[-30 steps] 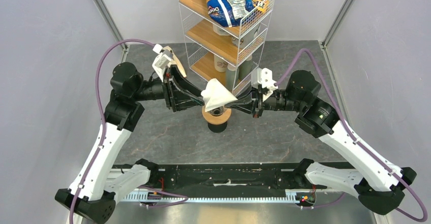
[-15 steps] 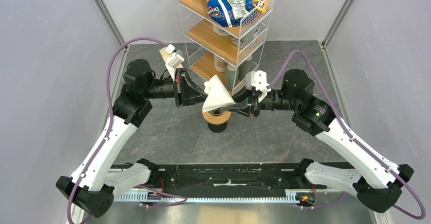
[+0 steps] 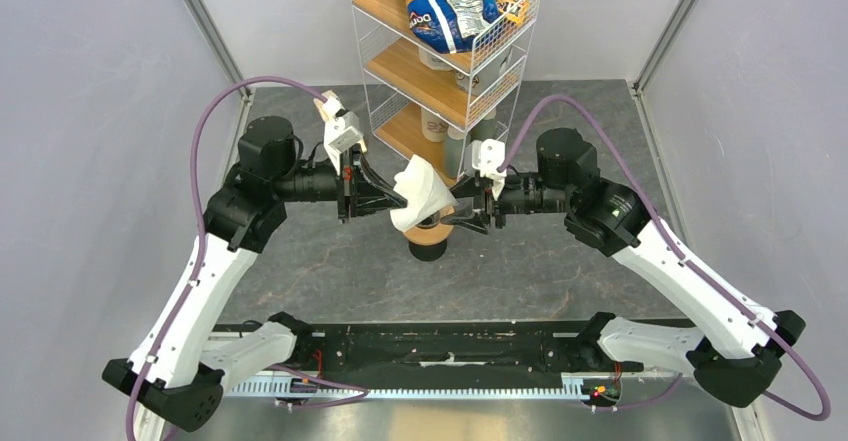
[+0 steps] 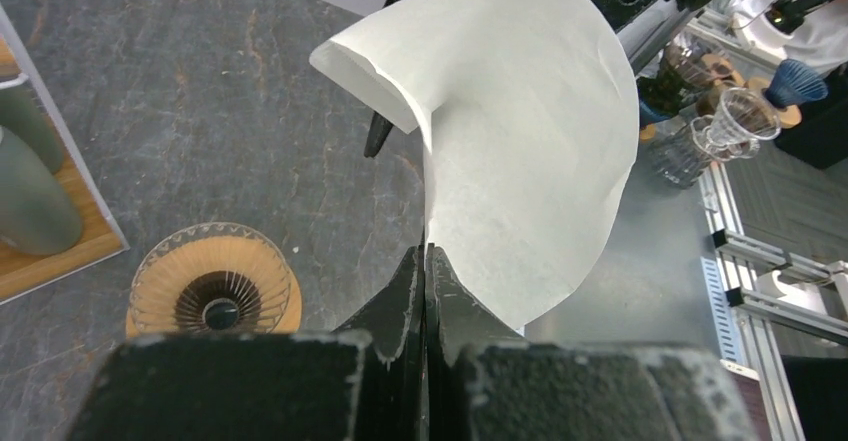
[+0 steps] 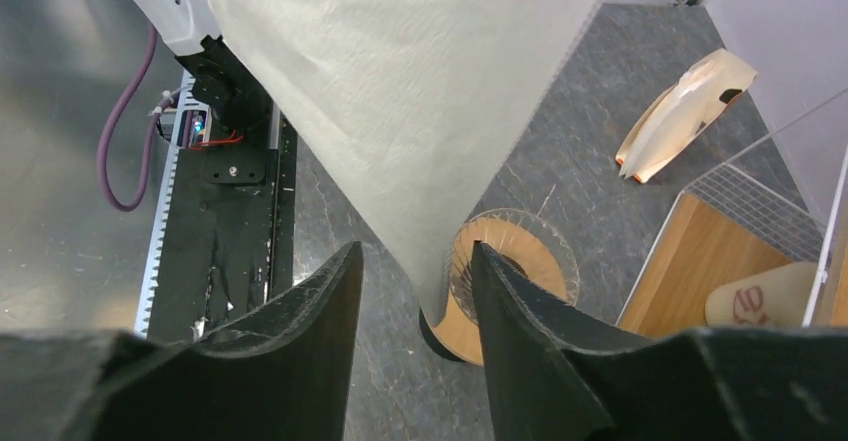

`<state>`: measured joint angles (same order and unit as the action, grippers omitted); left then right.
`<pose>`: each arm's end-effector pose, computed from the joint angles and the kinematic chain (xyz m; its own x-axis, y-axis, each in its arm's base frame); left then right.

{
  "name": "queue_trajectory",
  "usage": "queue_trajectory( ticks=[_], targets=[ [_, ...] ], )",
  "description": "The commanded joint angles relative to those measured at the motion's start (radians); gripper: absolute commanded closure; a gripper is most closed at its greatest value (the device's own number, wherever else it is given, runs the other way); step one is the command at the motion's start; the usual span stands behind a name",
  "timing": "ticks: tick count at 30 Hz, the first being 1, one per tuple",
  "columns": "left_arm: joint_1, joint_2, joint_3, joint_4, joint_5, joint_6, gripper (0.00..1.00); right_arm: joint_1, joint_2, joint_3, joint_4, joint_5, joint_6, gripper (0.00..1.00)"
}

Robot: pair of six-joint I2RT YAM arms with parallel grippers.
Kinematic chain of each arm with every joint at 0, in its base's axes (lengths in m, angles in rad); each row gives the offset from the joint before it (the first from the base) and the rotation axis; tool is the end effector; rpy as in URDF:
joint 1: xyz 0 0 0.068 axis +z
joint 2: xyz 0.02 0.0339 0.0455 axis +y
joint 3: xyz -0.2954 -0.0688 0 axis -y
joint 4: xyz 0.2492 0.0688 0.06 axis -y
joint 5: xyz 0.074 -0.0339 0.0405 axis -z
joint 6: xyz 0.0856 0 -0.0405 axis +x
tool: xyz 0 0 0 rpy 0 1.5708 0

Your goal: Place the coffee filter in the dripper

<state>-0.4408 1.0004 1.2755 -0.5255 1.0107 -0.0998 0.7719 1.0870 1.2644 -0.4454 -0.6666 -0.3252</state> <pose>0.1497 -0.1508 0.4580 -0.3195 0.0922 -0.9431 0.9418 0.1402 -0.3054 0.1448 0.2148 0.4406 0.1318 -0.2221 -0.9661 -0.9849 0.0806 -0.1529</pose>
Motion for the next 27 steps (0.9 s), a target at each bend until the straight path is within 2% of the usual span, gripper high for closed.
queue_trajectory(
  ticks=[1,3,5,9,16,21,23,24,25,27],
  targets=[
    [-0.006,-0.002,0.054,-0.097,-0.029,0.138,0.98,0.0,0.026,0.088,-0.067,0.043,-0.049,0.44],
    [-0.008,0.0,0.054,-0.103,-0.027,0.138,0.98,-0.001,0.038,0.096,-0.073,0.043,-0.059,0.43],
    [-0.014,0.004,0.053,-0.108,-0.033,0.131,0.98,0.0,0.045,0.098,-0.065,0.029,-0.072,0.47],
    [-0.016,0.01,0.059,-0.126,-0.067,0.133,0.98,0.0,0.047,0.099,-0.062,0.016,-0.085,0.61],
    [-0.016,0.014,0.067,-0.177,-0.111,0.146,0.98,0.0,0.031,0.095,-0.096,0.04,-0.119,0.75],
    [-0.016,0.019,0.069,-0.174,-0.107,0.134,0.98,0.0,0.025,0.081,-0.079,0.042,-0.114,1.0],
    [-0.017,0.026,0.074,-0.174,-0.099,0.125,0.98,0.0,0.025,0.078,-0.066,0.044,-0.11,1.0],
    [-0.016,0.032,0.077,-0.174,-0.087,0.116,0.91,0.0,0.023,0.075,-0.059,0.042,-0.107,1.0],
    [-0.016,0.036,0.079,-0.173,-0.069,0.109,0.73,0.0,0.025,0.075,-0.058,0.042,-0.111,1.0],
    [-0.018,0.044,0.079,-0.159,-0.039,0.073,0.5,0.0,0.028,0.076,-0.065,0.042,-0.12,1.0]
  ],
)
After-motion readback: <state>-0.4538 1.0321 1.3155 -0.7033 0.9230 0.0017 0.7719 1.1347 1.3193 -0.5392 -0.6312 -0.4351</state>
